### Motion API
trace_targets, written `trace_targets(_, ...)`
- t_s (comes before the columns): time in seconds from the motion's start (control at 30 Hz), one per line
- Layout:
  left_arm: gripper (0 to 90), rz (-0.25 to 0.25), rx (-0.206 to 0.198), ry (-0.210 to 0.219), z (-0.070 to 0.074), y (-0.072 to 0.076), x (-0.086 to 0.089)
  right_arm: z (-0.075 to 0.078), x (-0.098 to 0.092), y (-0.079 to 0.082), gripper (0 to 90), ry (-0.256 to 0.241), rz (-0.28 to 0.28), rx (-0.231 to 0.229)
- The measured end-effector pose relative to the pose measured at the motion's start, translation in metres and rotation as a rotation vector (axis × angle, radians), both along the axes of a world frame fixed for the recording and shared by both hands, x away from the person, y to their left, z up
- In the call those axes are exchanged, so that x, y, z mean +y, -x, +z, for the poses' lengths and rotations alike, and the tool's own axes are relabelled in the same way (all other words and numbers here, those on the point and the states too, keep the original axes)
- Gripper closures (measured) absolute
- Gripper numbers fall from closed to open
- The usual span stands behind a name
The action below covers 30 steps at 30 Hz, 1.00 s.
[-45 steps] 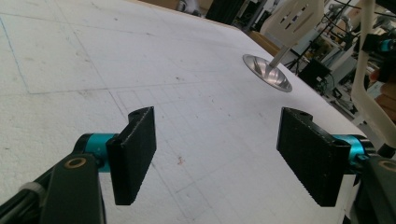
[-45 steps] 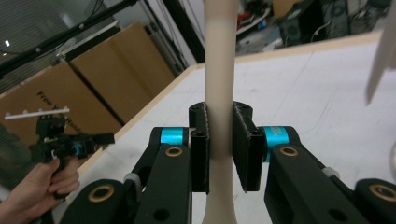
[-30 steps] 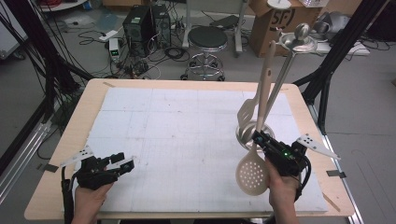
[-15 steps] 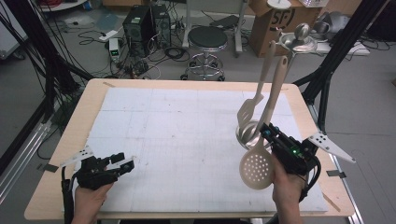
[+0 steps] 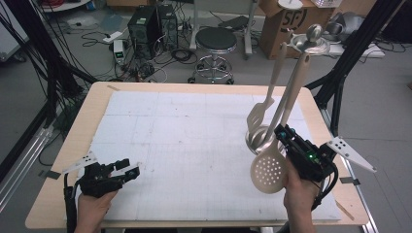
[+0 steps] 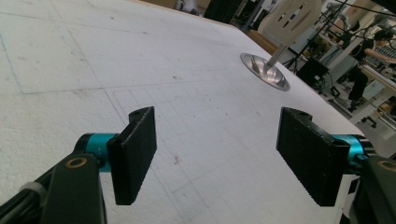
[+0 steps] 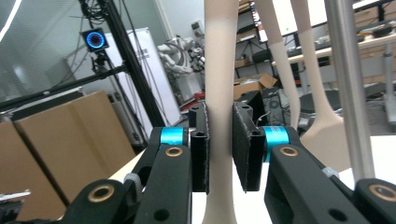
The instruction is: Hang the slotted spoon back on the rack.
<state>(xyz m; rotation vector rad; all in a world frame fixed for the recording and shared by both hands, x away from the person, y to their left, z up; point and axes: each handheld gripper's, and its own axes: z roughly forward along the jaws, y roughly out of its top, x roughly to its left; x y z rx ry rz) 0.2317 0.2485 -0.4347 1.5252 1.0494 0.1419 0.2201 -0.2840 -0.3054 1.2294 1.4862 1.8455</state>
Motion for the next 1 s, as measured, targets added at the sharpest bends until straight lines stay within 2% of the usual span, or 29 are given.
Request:
trace_targets(0.2,29.4,-0.001,-0.001,0.0,0.0,0.0,0.0,-0.002,-0.001,-0.001,79.1,0.004,-0.021,0.009)
trace_targets(0.27,29.4,-0.001,-0.001,0.001,0.0,0.0,0.0,-0.004,-0.002,-0.002,79.1,0.002,-0.023,0.029)
trace_targets(0.4,29.4,-0.004,0.001,-0.001,0.0,0.0,-0.001,-0.004,-0.001,-0.003,79.1,0.024,-0.036,0.036)
trace_targets(0.57,29.4,-0.003,0.0,-0.001,0.0,0.0,0.0,-0.002,0.0,-0.003,79.0,0.054,-0.074,0.037)
trace_targets(1.0,29.4,-0.004,-0.004,0.002,0.001,0.001,0.0,-0.002,0.007,0.008,78.9,0.068,-0.161,0.026)
